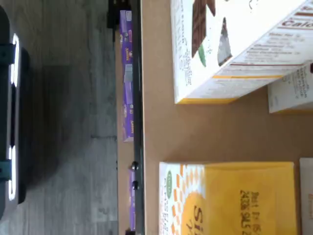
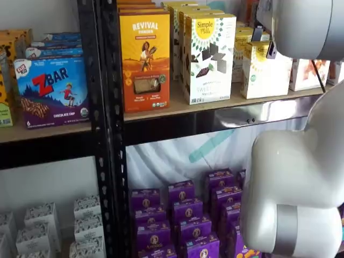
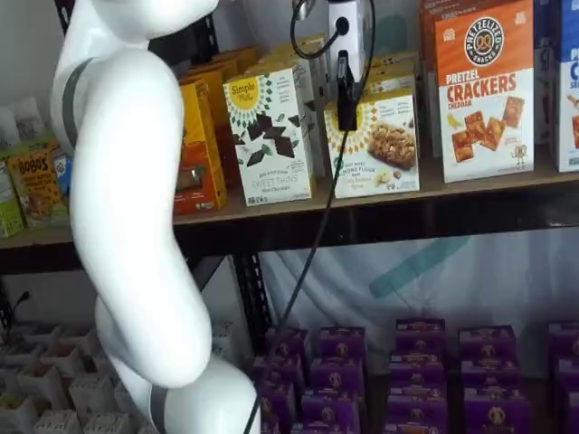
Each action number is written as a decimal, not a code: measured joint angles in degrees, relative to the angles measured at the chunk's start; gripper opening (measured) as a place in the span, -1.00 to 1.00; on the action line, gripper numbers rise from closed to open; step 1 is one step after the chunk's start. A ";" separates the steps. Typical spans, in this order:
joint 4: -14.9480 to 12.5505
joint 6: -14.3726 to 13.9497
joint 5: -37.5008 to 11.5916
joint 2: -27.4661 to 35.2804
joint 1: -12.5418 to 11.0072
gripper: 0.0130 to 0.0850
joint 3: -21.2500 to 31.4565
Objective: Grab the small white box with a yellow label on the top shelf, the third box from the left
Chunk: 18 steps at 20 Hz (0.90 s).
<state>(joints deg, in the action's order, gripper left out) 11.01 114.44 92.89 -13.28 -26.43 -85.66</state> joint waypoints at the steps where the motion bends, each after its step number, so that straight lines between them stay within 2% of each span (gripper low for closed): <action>1: -0.13 -0.09 0.53 0.29 0.07 1.00 -0.37; 9: -4.80 -1.37 2.76 1.55 2.11 1.00 -1.51; 14: -5.91 -1.74 3.85 1.95 2.64 1.00 -1.77; 18: -5.68 -1.98 4.07 1.80 2.83 1.00 -1.36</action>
<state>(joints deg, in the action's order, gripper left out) 5.33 112.45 96.96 -11.47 -23.61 -87.02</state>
